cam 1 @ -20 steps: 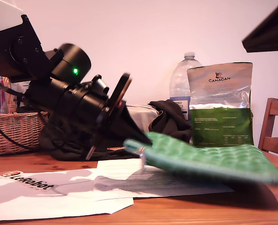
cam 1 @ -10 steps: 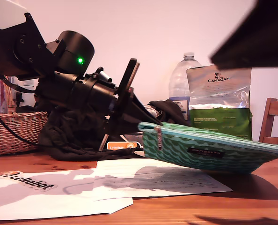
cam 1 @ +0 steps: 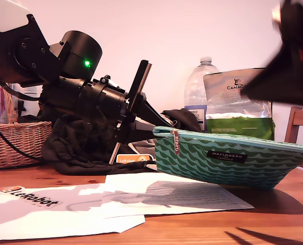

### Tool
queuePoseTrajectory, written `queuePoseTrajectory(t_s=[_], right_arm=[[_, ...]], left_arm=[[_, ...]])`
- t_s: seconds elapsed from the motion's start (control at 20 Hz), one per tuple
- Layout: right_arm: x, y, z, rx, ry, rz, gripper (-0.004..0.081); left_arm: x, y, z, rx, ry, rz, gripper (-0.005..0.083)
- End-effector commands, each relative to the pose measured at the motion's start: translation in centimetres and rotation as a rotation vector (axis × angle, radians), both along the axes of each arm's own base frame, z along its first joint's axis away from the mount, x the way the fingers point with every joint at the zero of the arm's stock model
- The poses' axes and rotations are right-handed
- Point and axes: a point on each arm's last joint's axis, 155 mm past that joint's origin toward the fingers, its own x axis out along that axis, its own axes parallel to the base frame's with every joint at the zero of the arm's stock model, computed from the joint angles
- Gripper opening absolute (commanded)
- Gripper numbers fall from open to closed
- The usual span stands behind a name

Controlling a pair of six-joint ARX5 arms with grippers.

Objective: Open the zipper in the zip bag in front of you

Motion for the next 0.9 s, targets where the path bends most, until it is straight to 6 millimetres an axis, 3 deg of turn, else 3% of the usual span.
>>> queuePoseTrajectory(t_s=[0.0,0.45,0.85], right_arm=[[-0.1,0.2,-0.4,-0.007,0.002,0.001,0.0119],[1.3,2.3,-1.4,0.053,0.025,-0.014,0.0122],[2.0,6.2,-4.1,0.032,0.102,0.07,0.0154]], left_arm=[[0.1,-0.1,0.0,-0.012,0.005,-0.007,-0.0019],[-0.2,-0.2,0.1,-0.021,0.03,-0.011,-0.0019],[-0.5,-0.3,0.2,-0.028,0.034,-0.029,-0.0019]])
